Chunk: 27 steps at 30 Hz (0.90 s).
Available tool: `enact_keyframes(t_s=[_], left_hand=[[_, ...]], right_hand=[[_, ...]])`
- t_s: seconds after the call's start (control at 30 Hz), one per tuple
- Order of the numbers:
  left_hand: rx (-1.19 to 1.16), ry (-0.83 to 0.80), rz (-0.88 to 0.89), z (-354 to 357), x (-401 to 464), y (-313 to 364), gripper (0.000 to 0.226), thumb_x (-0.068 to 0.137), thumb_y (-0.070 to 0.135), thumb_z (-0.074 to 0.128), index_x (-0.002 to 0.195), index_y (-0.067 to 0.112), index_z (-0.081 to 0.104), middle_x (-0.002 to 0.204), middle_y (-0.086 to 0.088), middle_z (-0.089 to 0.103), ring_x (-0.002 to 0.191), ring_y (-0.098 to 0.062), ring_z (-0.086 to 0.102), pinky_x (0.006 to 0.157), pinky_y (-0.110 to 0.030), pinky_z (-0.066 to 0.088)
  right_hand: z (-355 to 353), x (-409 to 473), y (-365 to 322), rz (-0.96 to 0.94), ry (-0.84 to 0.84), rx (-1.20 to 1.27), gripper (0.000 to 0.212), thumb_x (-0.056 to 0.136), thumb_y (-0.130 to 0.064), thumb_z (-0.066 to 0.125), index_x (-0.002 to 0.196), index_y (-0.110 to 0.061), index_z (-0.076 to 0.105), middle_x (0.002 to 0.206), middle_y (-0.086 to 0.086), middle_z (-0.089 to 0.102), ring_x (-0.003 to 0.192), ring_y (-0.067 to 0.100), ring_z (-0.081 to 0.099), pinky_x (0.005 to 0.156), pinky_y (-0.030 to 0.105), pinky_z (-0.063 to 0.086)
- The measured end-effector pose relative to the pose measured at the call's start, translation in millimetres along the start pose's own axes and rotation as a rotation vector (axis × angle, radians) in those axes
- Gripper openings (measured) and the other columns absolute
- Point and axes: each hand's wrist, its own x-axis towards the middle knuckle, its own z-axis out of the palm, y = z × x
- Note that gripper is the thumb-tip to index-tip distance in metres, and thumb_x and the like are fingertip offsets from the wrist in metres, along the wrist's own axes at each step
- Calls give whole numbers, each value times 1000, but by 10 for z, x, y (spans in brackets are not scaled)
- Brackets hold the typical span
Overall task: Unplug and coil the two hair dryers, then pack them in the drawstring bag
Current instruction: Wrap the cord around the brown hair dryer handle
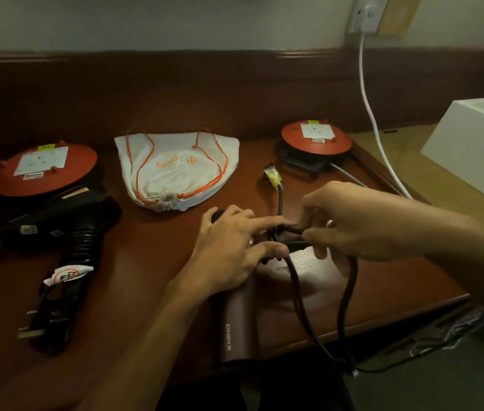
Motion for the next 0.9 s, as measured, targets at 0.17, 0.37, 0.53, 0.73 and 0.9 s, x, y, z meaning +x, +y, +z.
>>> enact_keyframes(t_s=[0.17, 0.37, 0.53, 0.73, 0.9], left_hand=[[-232, 182, -17, 9, -84, -138, 45, 82, 72, 54, 125, 62, 58, 86, 20, 55, 94, 3, 45, 104, -53, 35], [-225, 191, -10, 18, -134, -142, 48, 77, 77, 50, 122, 64, 58, 91, 21, 56, 100, 14, 42, 106, -53, 33], [-310, 236, -11, 33, -164, -155, 51, 73, 79, 58, 121, 61, 62, 94, 22, 63, 107, 6, 49, 108, -60, 34], [-369, 305, -20, 37, -186, -106, 48, 71, 75, 68, 115, 57, 67, 89, 16, 66, 103, -6, 56, 102, -55, 41], [-257, 245, -9, 45, -199, -38, 47, 71, 76, 62, 113, 55, 69, 89, 19, 64, 109, 1, 51, 111, -49, 28]], right_hand=[[276, -317, 109, -158, 91, 252, 37, 96, -15, 64, 123, -41, 64, 93, -10, 74, 77, 18, 70, 74, 40, 60], [729, -337, 452, -101, 12, 915, 47, 98, -3, 56, 135, -32, 64, 80, 12, 59, 72, 30, 66, 71, 46, 61], [938, -167, 529, 32, -184, 1335, 41, 99, -6, 53, 133, -24, 65, 73, 9, 47, 44, 17, 41, 41, 28, 46], [994, 31, 662, 127, -187, 962, 40, 89, -45, 67, 77, -7, 62, 61, 3, 33, 44, 15, 19, 42, 28, 12], [722, 157, 889, 109, -102, 578, 46, 82, -50, 73, 67, -11, 54, 55, 0, 39, 44, 15, 32, 42, 27, 28]])
